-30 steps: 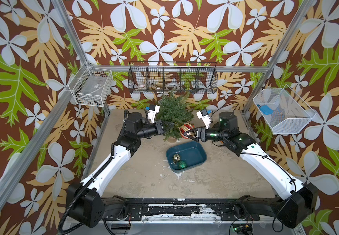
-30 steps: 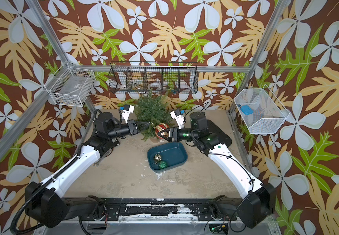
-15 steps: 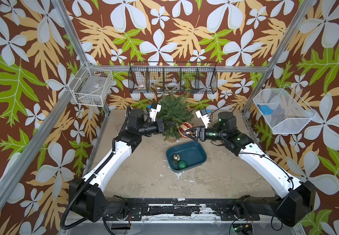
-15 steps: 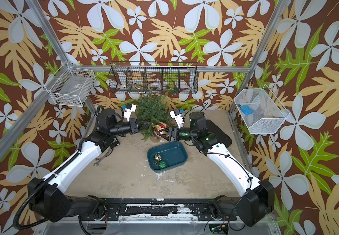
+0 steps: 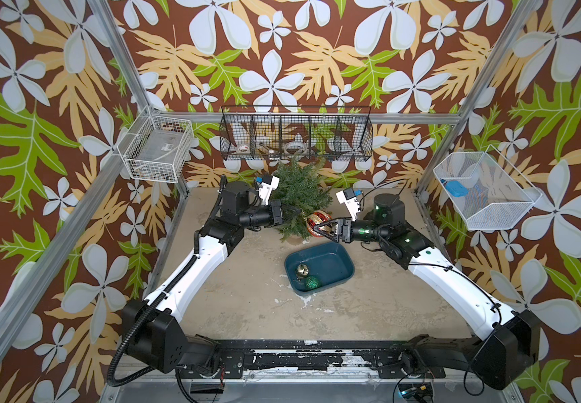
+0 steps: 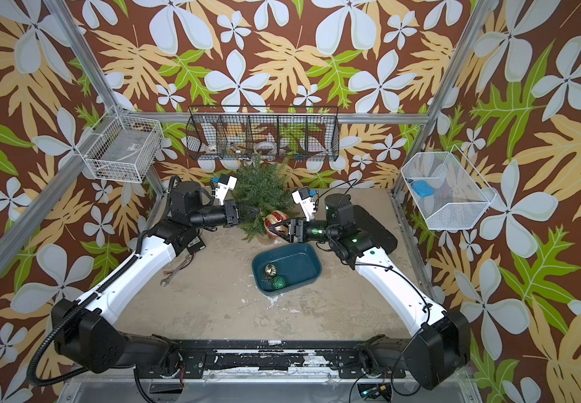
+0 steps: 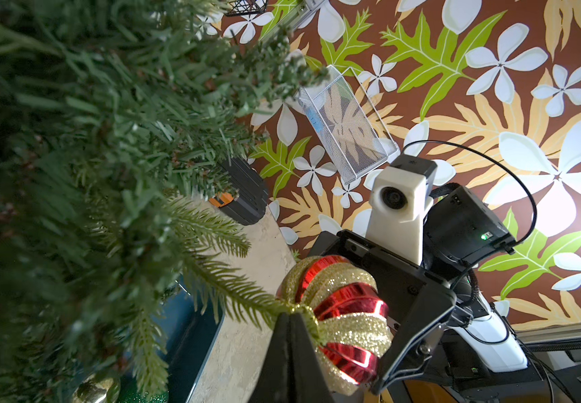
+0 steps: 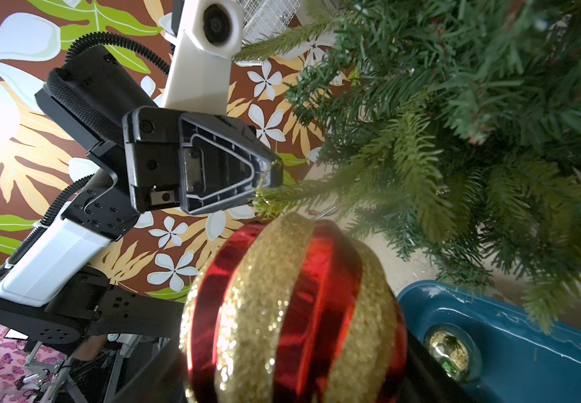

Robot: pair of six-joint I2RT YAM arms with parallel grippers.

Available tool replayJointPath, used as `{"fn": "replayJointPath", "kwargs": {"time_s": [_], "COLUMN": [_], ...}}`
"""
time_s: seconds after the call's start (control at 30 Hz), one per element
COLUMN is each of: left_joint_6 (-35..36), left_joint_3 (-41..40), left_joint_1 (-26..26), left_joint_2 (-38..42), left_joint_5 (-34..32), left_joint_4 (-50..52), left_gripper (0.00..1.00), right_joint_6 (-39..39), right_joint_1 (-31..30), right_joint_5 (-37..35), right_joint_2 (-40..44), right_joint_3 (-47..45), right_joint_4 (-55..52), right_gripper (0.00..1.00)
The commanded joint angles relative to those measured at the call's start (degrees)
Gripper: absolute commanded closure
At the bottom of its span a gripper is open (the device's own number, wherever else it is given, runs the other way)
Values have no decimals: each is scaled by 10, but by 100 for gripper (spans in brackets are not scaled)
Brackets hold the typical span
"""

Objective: Decorate the small christmas tree with ornaments
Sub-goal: Hang an ornament on the christmas tree.

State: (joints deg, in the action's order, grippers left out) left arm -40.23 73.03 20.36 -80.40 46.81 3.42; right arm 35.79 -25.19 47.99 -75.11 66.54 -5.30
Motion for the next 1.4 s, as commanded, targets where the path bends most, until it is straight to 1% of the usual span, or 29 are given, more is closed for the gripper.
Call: {"fn": "replayJointPath", "kwargs": {"time_s": [0.0,0.2,0.47,0.8,1.3,1.33,1.37], "left_joint_6": [17,15,20,33,22,20,18], "left_joint_3": [10,16,32,4,5,4,1], "left_joint_1": [-1,-1,-1,-1,0,1,0], "left_joint_2": [-3,-12,-26,-18,-17,-16,-13], "left_joint_5": [2,-8,-4,-7,9,8,7], "left_joint_4": [18,18,23,35,16,14,11], "left_gripper": [100,100,100,100,100,95,88], "right_joint_6": [10,14,19,25,27,28,27], "right_joint_1": [0,1,6,6,6,6,6], "right_joint_5": [6,6,3,4,-9,-10,-9], "right_joint_2": [4,0,-2,-4,2,2,1], "right_joint_3": [3,2,-10,-22,-46,-44,-43], "right_joint_4": [31,39,44,51,50,50,50], "right_gripper": [26,26,25,25,24,24,24]}}
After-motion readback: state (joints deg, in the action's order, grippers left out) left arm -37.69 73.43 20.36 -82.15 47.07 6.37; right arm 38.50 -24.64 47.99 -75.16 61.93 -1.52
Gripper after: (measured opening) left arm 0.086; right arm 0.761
